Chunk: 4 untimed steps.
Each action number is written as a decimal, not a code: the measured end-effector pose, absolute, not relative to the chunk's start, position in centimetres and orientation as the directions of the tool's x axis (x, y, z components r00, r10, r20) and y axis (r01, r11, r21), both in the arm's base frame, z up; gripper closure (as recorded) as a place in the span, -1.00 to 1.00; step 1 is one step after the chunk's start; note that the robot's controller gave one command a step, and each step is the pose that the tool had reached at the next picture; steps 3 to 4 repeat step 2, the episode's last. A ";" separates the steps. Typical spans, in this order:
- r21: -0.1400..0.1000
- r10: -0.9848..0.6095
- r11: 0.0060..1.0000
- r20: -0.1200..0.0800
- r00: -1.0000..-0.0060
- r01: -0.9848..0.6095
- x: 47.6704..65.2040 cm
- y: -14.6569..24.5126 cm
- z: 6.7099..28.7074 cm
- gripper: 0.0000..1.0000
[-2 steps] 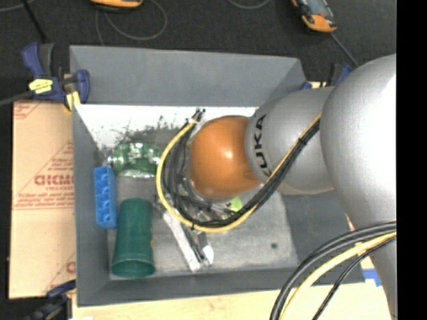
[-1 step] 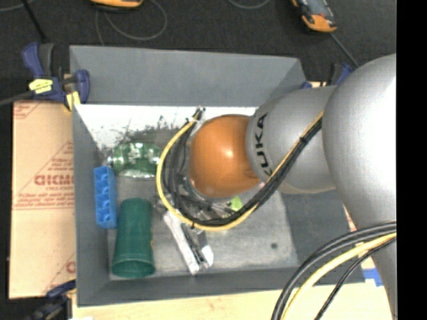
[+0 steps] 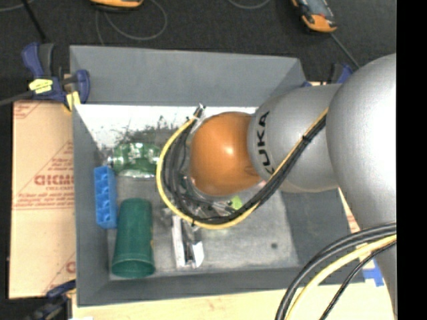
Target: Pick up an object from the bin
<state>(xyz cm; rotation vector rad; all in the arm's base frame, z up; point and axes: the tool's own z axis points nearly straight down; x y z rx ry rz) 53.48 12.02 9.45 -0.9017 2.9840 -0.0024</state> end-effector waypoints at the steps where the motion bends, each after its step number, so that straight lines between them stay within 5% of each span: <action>1: -0.006 -0.553 0.833 -0.012 -0.833 -0.553 53.4 11.9 9.8 1.00; 4: -0.005 -0.552 0.834 -0.008 -0.834 -0.552 53.5 11.8 10.1 1.00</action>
Offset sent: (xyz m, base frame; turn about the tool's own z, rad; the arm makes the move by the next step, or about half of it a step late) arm 0.0001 0.0001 0.0193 0.0001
